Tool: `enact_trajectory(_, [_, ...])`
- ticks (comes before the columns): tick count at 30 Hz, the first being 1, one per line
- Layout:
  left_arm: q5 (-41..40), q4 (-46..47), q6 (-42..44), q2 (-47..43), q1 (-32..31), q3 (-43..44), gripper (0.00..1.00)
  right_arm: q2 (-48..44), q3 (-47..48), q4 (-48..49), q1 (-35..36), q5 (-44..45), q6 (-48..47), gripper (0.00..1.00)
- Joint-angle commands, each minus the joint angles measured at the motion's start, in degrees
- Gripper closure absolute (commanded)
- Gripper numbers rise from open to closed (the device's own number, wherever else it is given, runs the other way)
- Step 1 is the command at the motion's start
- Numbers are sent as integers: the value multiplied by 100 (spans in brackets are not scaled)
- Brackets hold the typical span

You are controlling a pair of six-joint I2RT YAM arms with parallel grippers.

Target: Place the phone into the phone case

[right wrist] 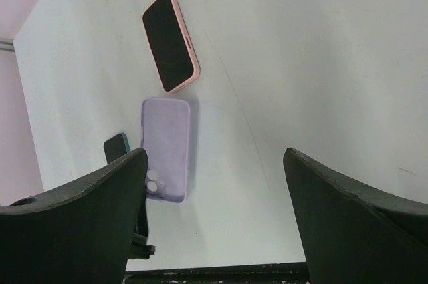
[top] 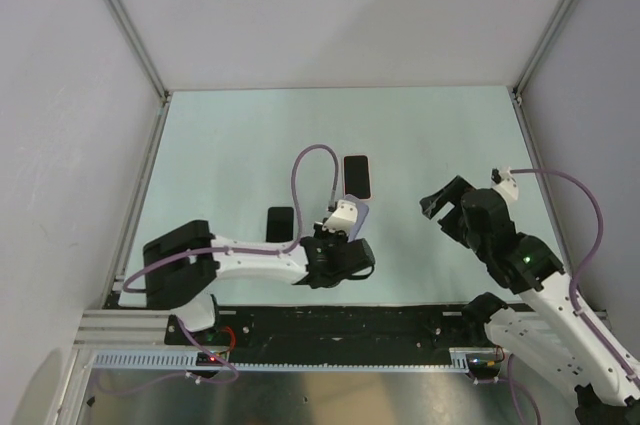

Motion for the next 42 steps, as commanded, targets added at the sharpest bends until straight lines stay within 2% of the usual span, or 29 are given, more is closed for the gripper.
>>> enact_trajectory(1, [234,2441,3759,-773,335,-797,100,239,-93,509,-26,-216,-239,12])
enact_trajectory(4, [2110,3766,4789,-1193,851,-1488,100,467,-116,684,-32,-399,-421,12])
enact_trajectory(6, [2995,4114,5393,-1296,1065,-1752,100,664,-153,929,-45,-585,-656,12])
enact_trajectory(11, [4105,4239,6480,-1215,1289,-1889,100,1541,-159,1723,-82,-1182,-1358,14])
enact_trajectory(18, [5578,3882,6999,-918,1970,-1382,100,3065,-107,2585,-103,-1906,-1949,17])
enact_trajectory(20, [5584,3651,7211,-729,2011,-1172,98,3506,-1,2576,-111,-1951,-2067,18])
enact_trajectory(22, [5570,3490,7301,-567,2080,-1018,88,3852,42,2567,-106,-1926,-2105,19])
enact_trajectory(24, [5569,3454,7197,-527,2212,-947,51,4090,34,2584,-64,-1837,-2119,19])
enact_trajectory(25, [5575,3462,7121,-532,2309,-923,39,4178,29,2588,-45,-1818,-2120,20])
enact_trajectory(26, [5595,3474,7025,-570,2396,-894,20,4275,23,2599,-22,-1799,-2120,20])
enact_trajectory(27, [5548,3493,6916,-602,2489,-861,10,4345,19,2605,7,-1781,-2112,21])
enact_trajectory(28, [5494,3503,6743,-653,2566,-801,5,4406,9,2621,39,-1772,-2094,21])
enact_trajectory(31, [4639,3631,6031,-967,2646,-721,1,4521,-14,2637,251,-1636,-1983,24])
enact_trajectory(34, [3226,3523,4647,-1383,2644,-684,1,4589,-33,2530,517,-1375,-1790,32])
enact_trajectory(38, [2038,2214,2514,-1802,2667,-491,0,4665,-152,2421,692,-1102,-1523,42])
enact_trajectory(42, [1564,1664,1257,-2420,2810,-865,0,4799,-241,2283,717,-827,-1409,47])
